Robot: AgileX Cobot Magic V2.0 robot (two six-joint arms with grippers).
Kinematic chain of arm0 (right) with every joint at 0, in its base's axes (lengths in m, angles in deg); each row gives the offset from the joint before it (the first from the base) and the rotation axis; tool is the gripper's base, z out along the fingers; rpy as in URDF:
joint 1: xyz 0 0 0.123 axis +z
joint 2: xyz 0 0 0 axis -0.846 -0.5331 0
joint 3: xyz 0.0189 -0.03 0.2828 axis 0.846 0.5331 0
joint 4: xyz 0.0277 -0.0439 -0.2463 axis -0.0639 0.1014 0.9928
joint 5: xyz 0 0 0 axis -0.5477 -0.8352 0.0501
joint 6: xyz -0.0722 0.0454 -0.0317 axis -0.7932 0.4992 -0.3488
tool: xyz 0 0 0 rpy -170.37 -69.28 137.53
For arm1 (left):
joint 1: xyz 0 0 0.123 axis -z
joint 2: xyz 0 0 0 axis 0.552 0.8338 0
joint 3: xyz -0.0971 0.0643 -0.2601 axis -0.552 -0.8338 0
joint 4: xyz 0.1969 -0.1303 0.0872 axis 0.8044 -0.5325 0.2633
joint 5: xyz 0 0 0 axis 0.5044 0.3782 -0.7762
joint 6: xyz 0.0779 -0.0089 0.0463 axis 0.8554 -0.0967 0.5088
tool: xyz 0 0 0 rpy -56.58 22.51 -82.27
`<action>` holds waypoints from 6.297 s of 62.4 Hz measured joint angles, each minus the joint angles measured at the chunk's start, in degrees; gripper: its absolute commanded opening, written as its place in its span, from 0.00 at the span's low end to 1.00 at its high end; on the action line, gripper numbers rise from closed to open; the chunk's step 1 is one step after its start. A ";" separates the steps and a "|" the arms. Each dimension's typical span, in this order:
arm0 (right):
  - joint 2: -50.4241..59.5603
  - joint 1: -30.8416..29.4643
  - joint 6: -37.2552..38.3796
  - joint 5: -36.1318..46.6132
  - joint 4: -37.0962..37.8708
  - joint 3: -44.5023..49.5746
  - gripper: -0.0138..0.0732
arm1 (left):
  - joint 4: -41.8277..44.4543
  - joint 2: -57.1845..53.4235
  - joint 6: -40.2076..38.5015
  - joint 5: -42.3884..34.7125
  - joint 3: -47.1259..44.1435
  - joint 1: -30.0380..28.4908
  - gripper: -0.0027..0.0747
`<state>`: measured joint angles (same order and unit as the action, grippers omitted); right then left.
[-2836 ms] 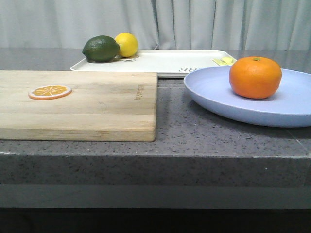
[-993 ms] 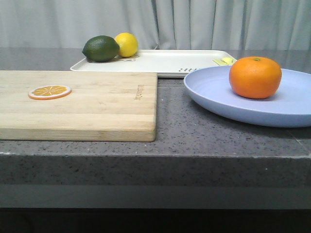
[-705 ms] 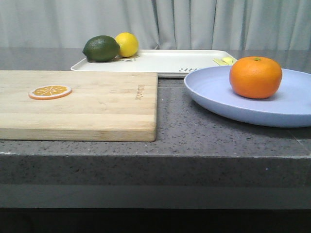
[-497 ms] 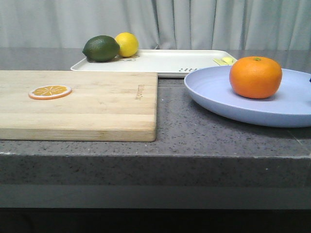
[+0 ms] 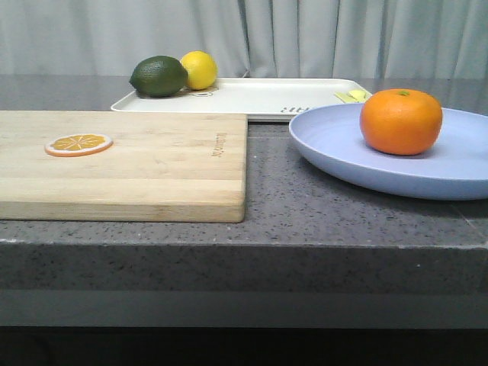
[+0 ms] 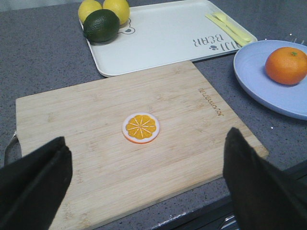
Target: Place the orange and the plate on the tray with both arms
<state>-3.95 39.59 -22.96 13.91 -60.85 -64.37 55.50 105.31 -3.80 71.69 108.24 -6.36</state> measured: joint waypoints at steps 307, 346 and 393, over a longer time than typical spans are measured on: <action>45.24 18.09 27.10 10.48 37.50 10.45 0.60 | 0.00 0.00 0.00 0.00 0.00 0.00 0.84; 64.03 19.12 20.29 6.48 30.50 15.36 0.60 | -0.20 0.00 0.00 0.00 0.00 0.00 0.84; 64.03 19.12 19.77 8.80 28.49 15.70 0.10 | -0.20 0.00 0.00 0.48 -0.28 0.00 0.21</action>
<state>60.08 58.71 -3.19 22.71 -32.37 -48.67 55.30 105.31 -3.80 72.17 107.96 -6.36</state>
